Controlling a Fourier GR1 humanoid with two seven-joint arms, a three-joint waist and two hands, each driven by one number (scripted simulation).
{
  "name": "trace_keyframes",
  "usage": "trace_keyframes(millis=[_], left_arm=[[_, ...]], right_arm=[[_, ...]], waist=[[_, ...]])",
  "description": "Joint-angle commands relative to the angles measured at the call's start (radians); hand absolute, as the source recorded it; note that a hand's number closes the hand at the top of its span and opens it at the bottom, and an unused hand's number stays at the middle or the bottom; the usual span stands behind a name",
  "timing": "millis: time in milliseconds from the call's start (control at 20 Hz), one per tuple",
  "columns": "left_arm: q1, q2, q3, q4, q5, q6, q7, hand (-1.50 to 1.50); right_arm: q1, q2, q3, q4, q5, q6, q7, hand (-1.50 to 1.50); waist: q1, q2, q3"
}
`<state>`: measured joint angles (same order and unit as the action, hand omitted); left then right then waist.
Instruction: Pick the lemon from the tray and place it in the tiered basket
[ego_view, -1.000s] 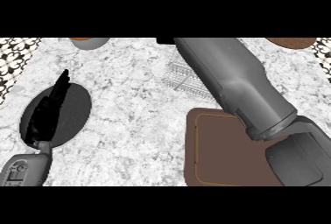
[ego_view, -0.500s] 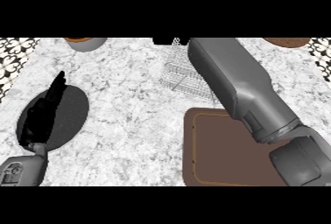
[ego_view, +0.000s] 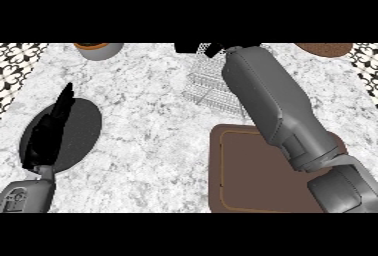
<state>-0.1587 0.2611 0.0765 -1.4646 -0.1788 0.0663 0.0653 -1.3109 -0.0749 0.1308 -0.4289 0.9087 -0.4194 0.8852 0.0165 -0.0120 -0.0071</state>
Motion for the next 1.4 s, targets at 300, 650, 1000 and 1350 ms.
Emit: trace_keyframes(millis=[300,650,1000,1350], left_arm=[[0.047,-0.013,0.006,-0.005,-0.006,0.002,-0.037,0.00],[0.041,-0.012,0.031,0.009,-0.015,0.027,-0.013,0.00],[0.049,0.001,0.044,-0.010,-0.009,0.017,0.012,0.00],[0.066,0.007,0.053,0.013,0.004,-0.004,-0.027,0.00]], right_arm=[[0.093,-0.011,-0.015,-0.180,0.053,-0.211,0.041,-1.50],[0.172,-0.086,-0.030,-0.447,0.079,-0.106,0.174,-1.50],[0.359,-0.119,-0.064,-0.800,0.016,0.048,0.303,-1.50],[0.743,-0.178,-0.034,-1.317,-0.035,0.099,0.261,-1.50]], waist=[[-0.021,0.006,0.007],[-0.056,-0.008,0.007],[-0.084,-0.018,0.007],[-0.092,-0.011,0.007]])
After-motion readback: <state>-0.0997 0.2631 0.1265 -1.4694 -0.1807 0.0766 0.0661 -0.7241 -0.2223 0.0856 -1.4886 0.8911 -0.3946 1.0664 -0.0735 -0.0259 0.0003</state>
